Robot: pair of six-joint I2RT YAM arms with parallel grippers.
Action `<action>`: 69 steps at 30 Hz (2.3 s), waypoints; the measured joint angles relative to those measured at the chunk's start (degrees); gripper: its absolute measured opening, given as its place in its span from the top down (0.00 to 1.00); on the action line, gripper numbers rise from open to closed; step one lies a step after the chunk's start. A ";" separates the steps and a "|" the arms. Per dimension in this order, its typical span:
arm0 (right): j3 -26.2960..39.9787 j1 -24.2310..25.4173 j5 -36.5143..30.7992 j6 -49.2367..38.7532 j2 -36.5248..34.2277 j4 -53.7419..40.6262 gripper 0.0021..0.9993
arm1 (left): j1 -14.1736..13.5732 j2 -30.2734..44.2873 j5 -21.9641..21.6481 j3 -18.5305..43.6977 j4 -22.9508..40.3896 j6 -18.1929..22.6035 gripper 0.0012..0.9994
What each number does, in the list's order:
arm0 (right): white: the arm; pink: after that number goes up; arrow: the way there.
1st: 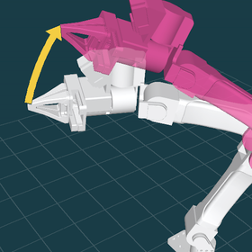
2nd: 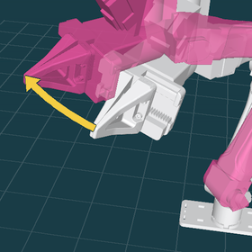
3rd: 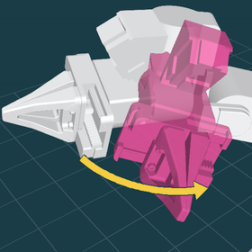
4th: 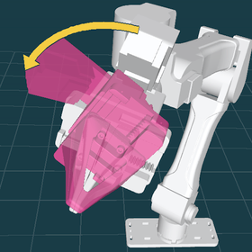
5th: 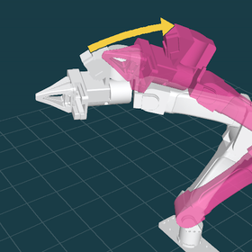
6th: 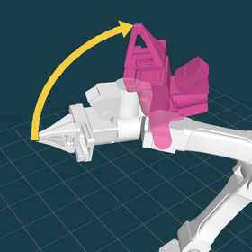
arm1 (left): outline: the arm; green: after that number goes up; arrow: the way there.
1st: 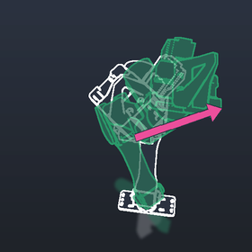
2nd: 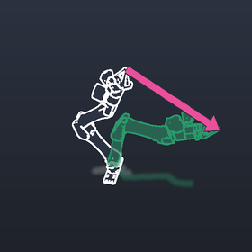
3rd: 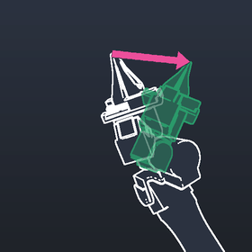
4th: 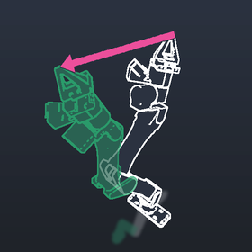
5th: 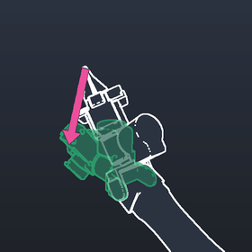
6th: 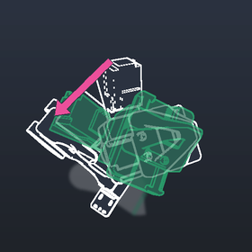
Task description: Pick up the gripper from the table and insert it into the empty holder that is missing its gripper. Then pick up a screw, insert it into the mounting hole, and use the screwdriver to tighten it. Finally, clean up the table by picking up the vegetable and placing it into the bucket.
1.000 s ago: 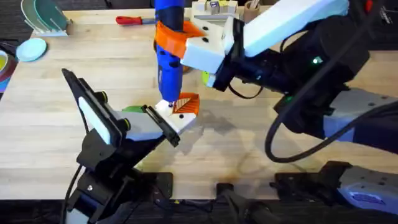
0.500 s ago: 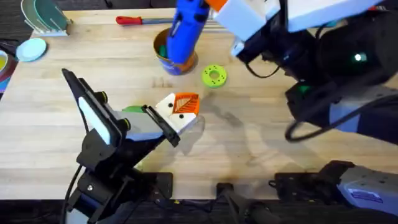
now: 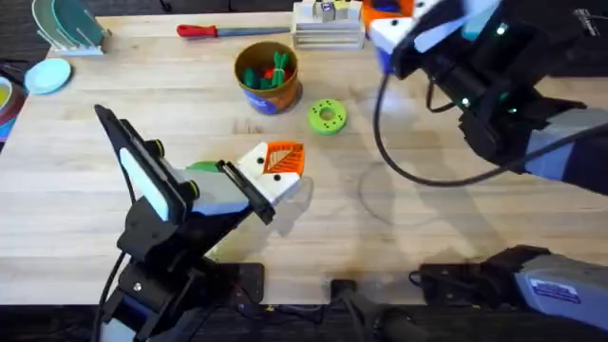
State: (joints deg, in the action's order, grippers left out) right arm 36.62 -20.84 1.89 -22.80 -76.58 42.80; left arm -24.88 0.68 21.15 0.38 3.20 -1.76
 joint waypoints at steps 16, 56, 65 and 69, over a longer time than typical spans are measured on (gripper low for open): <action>0.00 3.65 -17.96 -32.21 -11.04 -9.87 0.98 | 0.00 0.00 -0.01 0.00 0.00 0.00 0.99; 1.11 3.76 -12.54 -9.25 -8.52 -20.74 0.01 | 0.00 -0.02 0.00 -0.01 0.00 -0.01 0.99; 1.11 3.76 -12.51 5.02 2.95 -20.61 0.01 | 0.00 -0.02 -0.04 0.00 0.00 0.03 0.03; 1.11 3.76 -12.44 13.66 4.62 -20.80 0.01 | 0.00 0.00 -0.14 0.00 0.00 0.00 0.01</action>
State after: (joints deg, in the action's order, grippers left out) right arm 37.74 -17.08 -10.56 -9.14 -71.96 22.00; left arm -24.88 0.68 21.00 0.38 3.20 -1.76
